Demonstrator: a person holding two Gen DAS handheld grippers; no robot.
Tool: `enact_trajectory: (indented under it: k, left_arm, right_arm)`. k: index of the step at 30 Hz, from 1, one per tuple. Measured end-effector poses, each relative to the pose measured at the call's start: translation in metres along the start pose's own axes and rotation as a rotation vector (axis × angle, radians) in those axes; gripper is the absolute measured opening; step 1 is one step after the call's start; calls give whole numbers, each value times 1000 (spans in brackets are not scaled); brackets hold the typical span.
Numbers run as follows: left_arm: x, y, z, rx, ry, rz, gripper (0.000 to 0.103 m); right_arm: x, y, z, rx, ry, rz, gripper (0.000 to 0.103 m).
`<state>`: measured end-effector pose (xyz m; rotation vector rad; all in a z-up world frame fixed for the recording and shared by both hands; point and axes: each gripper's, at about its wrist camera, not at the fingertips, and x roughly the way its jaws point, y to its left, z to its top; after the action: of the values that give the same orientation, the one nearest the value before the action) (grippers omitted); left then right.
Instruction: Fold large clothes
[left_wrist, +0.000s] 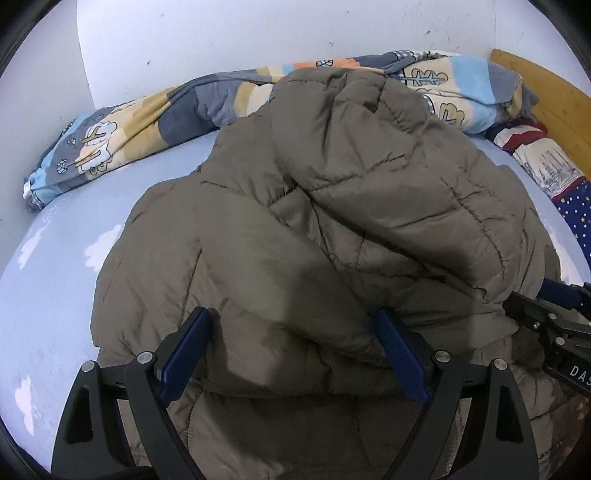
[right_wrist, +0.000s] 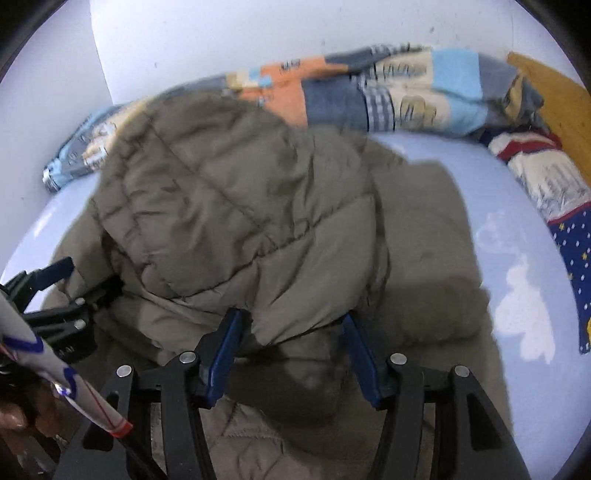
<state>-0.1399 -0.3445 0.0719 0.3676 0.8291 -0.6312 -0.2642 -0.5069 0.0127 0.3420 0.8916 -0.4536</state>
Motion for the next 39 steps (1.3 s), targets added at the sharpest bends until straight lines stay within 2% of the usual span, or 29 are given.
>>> enact_trajectory:
  k: [5,9,12,17,19,23,24,28,32,39]
  left_arm:
    - [-2,-3,-1,2,3,10,90]
    - [-6,-2,1,-9,0,5,90]
    - [-7,1,1,-15,3,-2,90]
    - [-6,1,1,-14,4,-1,90]
    - [-5,1,1,-14,5,-2,90]
    - [-4,0,0,-12,10,-2,90]
    - [-4,-1,-1,-9,8,1,90]
    - [-3,-1,-1,-5,6,5,91]
    - [-3,-2,0,-4,9,6,91]
    - [-9,0,1,-15,11,6,91]
  right_arm:
    - [5,-11,-4,35,35,-2,74]
    - [4,-21,-2,103,58,39,74]
    - [-9,-11,4,49,25,4,74]
    - [-32,5,12,-30,-97,-71,74]
    - [-32,7,10,-51,-117,-84,74]
    - [-11,5,4,-47,-37,-66,67]
    - [-2,4,2,-49,6,-62,67]
    - [5,-7,0,6,47,-32,71]
    - [9,-14,-1,39,55,-10,72]
    - [-5,-7,0,21,38,-30,72]
